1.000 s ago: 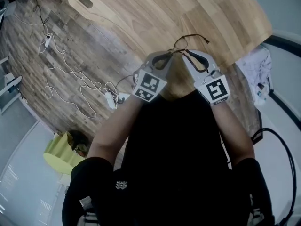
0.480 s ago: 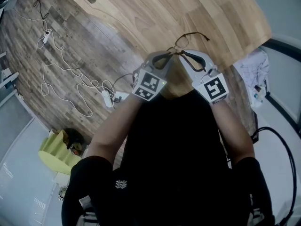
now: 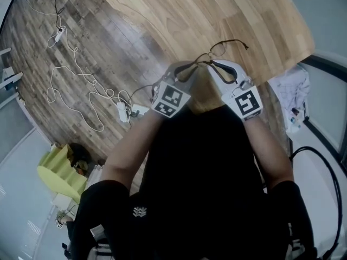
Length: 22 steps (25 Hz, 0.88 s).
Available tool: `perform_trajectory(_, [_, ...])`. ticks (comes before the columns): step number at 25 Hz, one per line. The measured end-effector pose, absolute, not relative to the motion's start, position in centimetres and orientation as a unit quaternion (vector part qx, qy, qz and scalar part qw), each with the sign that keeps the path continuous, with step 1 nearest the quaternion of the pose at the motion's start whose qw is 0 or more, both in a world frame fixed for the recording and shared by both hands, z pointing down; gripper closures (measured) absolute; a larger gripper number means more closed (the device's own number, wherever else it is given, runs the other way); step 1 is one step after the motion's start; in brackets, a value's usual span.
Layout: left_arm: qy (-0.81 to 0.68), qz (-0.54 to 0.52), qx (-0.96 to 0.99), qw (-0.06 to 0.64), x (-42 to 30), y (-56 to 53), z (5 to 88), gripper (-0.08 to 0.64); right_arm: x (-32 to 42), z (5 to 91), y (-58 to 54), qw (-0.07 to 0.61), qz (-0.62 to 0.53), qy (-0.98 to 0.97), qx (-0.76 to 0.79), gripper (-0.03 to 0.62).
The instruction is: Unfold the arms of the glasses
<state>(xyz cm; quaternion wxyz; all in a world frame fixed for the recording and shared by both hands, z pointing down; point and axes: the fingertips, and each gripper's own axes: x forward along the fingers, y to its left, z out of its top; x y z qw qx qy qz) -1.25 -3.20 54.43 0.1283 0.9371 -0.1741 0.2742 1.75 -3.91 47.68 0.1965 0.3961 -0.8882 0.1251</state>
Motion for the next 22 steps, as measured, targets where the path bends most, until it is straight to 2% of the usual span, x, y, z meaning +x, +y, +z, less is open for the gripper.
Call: perform_trajectory(22, [-0.248,0.244,0.93,0.116,-8.3,1.4,51.2,0.503,-2.7,46.7,0.0,0.223,0.083,-0.9,0.366,0.566])
